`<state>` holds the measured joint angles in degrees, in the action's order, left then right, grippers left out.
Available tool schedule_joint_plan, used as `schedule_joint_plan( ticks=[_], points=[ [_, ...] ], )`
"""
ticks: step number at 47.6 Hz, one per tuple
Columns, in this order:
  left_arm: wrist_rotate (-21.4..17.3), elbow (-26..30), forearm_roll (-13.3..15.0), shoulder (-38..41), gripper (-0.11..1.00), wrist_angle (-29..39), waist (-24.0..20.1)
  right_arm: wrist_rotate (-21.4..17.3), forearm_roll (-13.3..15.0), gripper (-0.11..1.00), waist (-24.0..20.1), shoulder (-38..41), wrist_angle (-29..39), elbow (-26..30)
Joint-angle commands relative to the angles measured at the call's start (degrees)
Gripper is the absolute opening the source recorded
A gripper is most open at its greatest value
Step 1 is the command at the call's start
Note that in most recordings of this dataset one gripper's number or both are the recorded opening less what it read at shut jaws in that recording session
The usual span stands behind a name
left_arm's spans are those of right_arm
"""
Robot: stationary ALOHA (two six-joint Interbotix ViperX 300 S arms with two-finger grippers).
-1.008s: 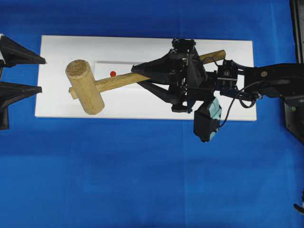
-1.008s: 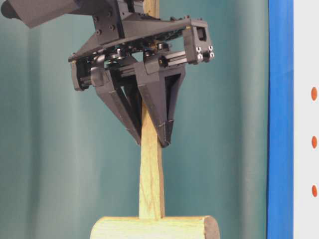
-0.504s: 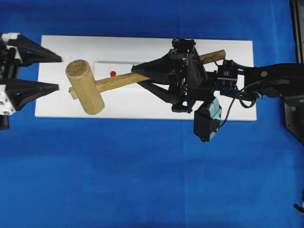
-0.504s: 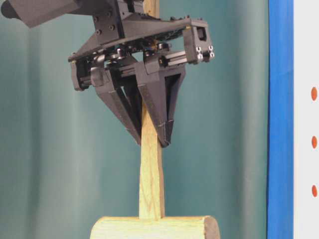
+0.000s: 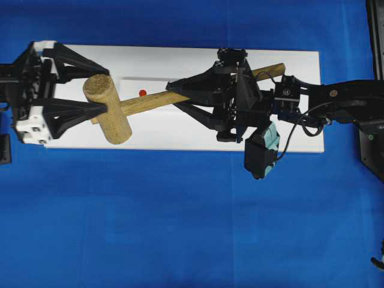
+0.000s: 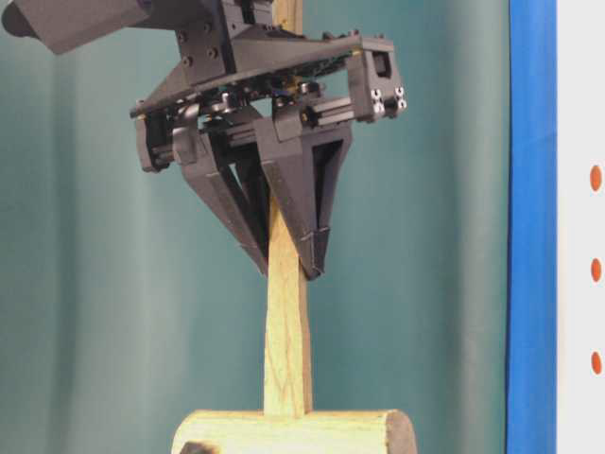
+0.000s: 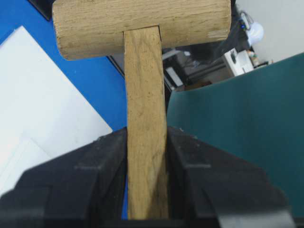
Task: Hit the mark with a hammer.
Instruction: 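Move the left gripper in and grasp the mallet head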
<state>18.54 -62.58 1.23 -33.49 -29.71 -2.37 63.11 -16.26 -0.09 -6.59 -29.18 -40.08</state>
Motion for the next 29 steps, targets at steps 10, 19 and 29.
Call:
schedule_joint_plan(
  ticks=[10, 19, 29],
  points=[
    [0.1, 3.8, 0.1, 3.7, 0.94, -0.6, 0.1, -0.1, -1.0, 0.10, 0.1, -1.9, 0.0, 0.9],
    [0.4, 3.7, 0.2, 3.3, 0.93, -0.4, -0.1, -0.1, -1.0, 0.10, 0.1, -1.9, 0.7, 1.0],
    [4.2, 3.7, 0.1, 3.5, 0.58, -0.3, -0.2, -0.2, -1.0, 0.10, 0.3, -1.9, 0.8, 1.3]
  ],
)
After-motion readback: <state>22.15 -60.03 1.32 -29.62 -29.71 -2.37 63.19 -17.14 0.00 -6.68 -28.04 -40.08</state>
